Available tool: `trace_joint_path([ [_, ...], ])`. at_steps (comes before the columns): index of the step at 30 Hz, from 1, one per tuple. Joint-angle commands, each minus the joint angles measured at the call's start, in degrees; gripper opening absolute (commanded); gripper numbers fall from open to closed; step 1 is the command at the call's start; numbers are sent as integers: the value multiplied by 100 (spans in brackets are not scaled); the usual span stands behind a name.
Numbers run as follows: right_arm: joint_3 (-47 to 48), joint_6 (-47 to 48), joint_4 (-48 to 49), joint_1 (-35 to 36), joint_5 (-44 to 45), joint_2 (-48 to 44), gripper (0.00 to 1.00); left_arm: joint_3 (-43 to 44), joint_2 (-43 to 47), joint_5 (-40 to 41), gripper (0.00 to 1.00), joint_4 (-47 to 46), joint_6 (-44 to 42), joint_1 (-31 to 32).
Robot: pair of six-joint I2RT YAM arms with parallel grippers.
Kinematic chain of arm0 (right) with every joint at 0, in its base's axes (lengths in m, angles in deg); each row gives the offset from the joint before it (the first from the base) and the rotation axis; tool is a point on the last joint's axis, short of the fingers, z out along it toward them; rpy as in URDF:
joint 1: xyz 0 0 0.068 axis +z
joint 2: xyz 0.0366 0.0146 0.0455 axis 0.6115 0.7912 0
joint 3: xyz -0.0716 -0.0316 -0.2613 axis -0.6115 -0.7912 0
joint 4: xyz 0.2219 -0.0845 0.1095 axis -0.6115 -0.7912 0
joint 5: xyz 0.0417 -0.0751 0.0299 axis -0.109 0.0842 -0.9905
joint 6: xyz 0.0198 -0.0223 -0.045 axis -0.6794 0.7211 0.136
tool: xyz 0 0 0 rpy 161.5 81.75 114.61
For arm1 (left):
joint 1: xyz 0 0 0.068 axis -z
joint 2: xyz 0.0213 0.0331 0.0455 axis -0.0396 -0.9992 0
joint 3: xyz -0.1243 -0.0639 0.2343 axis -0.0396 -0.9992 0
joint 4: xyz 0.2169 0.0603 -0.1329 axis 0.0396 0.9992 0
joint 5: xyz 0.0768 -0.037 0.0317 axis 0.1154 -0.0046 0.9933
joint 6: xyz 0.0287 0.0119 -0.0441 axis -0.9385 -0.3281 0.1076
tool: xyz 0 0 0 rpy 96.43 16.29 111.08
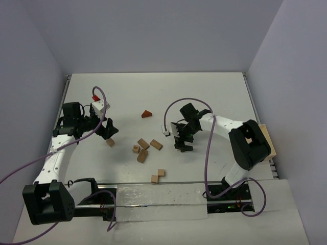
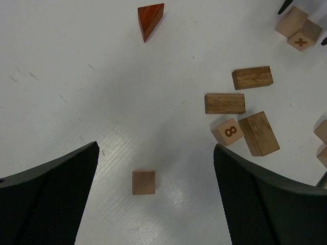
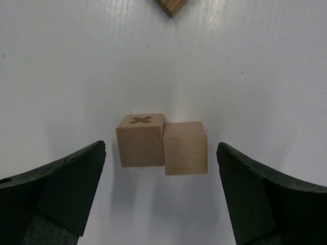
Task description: Build the wood block tower
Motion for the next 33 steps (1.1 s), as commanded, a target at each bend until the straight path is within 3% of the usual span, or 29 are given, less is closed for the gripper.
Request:
trace_joint_path([
  [1,-129,-367,428,90,161,-148,94,-2,73,-16,99,-314,8,28],
  [11,-316,-756,758,269,378,-180,85,-91,146,95,99,-373,20,28],
  [15,-354,-872,904,327,456,-163,76,-135,165,126,99,-412,51,28],
  [16,-319,-908,904,349,506,-140,68,-149,172,140,99,-426,51,28],
  [22,15,-1233,878,393,603,-18,41,-193,181,202,99,-479,69,28],
  [33,991,-1804,632,1234,1051,685,32,-228,216,324,99,-514,114,28],
])
